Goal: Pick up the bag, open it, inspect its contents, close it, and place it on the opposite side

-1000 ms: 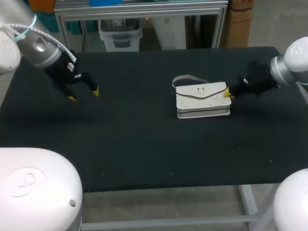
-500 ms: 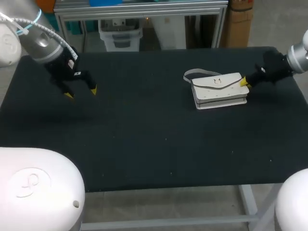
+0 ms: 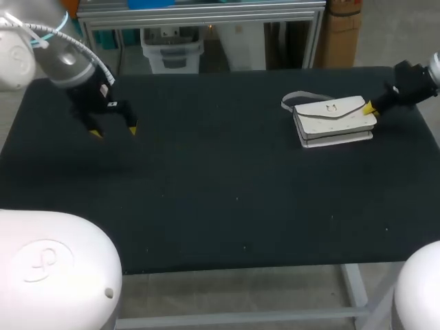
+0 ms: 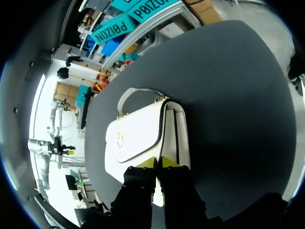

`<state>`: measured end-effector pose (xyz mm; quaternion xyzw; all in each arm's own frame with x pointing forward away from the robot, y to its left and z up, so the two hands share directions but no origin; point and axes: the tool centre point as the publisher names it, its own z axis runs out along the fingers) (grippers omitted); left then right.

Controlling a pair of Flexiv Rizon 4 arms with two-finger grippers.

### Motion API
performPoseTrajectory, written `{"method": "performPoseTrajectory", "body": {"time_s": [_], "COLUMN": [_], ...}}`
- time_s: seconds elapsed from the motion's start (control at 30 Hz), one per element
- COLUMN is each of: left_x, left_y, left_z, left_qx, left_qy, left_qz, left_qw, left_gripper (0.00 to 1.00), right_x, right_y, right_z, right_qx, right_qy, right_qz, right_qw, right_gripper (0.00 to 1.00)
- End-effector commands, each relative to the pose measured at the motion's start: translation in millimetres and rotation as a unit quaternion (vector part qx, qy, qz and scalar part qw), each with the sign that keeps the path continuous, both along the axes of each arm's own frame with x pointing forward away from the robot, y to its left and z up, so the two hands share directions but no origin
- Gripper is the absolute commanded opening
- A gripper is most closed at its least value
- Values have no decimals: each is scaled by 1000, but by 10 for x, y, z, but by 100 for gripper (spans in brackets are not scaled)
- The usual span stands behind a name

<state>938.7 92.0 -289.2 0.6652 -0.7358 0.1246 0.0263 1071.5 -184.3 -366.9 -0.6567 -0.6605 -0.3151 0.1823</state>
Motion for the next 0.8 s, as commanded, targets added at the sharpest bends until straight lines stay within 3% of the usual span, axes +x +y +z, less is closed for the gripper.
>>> {"method": "performPoseTrajectory", "body": {"time_s": [0.03, 0.5, 0.8], "left_x": [40, 217, 322], "left_y": [-2, 399, 510], "left_z": [64, 290, 376], "left_qx": [17, 21, 29], "left_qy": [0, 24, 39], "left_qz": [6, 48, 36], "left_qw": [1000, 998, 998], "left_gripper": [100, 100, 100], "right_x": [85, 238, 345], "right_y": [-135, -594, -862], "right_z": [3, -10, -39], "right_qx": [0, -19, -46], "right_qy": [16, 13, 16], "right_qz": [9, -23, -32], "right_qw": [1000, 999, 998], "right_gripper": [0, 0, 0]}}
